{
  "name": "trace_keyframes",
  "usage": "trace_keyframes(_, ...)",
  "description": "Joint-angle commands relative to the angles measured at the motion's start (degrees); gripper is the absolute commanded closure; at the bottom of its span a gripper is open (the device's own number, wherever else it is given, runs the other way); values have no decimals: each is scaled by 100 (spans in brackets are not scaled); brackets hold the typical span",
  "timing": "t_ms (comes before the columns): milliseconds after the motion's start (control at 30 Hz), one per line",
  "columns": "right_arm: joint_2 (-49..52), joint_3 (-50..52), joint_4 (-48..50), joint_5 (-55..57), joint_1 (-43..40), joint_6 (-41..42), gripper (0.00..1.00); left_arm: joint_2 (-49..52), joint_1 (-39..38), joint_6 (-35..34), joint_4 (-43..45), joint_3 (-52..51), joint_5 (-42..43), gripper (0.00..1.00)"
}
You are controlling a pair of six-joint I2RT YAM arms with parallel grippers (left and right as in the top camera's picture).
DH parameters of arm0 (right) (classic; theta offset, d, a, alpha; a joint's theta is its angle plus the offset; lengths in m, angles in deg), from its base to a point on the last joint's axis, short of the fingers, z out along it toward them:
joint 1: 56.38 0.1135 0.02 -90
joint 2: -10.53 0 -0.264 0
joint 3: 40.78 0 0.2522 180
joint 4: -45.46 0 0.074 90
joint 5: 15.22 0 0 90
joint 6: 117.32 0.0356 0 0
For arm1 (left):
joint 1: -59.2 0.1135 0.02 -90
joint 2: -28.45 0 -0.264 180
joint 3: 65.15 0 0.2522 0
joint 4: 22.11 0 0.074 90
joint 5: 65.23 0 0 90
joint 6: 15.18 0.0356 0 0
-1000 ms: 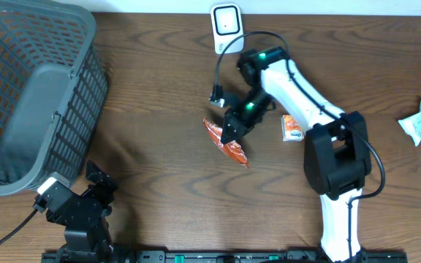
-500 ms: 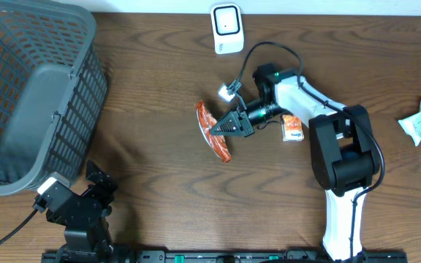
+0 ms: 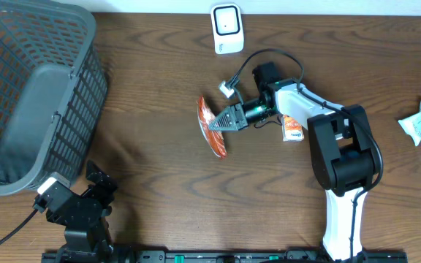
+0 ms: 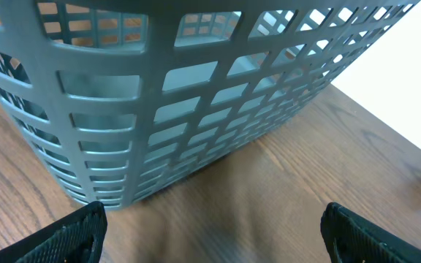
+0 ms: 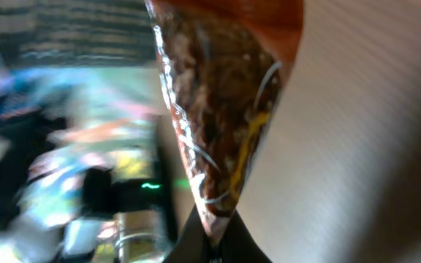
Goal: Scan the item barcode
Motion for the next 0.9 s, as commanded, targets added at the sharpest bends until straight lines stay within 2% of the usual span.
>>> trace_keyframes(0, -76, 26, -369, 2804, -68, 791, 99, -20, -13, -9, -7, 15, -28, 7)
trace_keyframes(267, -372, -90, -664, 3657, -61, 793, 99, -20, -13, -9, -7, 15, -31, 7)
trace_keyframes(300, -448, -142, -763, 3768, -57, 796, 93, -20, -13, -9, -7, 15, -28, 7)
trace_keyframes(367, -614, -256, -964, 4089, -50, 837, 65, -20, -13, -9, -7, 15, -31, 7)
trace_keyframes(433, -807, -382, -1158, 4409, -31, 835, 51, -20, -13, -9, -7, 15, -31, 7)
trace_keyframes(467, -901, -448, -1248, 4522, -13, 833, 39, -20, -13, -9, -7, 15, -28, 7)
trace_keyframes(500, -990, -509, -1316, 4610, 7, 833, 13, -20, -13, -9, -7, 15, -28, 7)
trace_keyframes(533, -1078, -557, -1362, 4660, 28, 831, 1, -20, -13, -9, -7, 15, -31, 7)
trace_keyframes(700, -1311, -612, -1408, 4649, 216, 796, 1, -20, -13, -9, -7, 15, -31, 7)
trace_keyframes(867, -1132, -544, -1425, 3917, 424, 166, 1, -20, -13, -9, -7, 15, -31, 7)
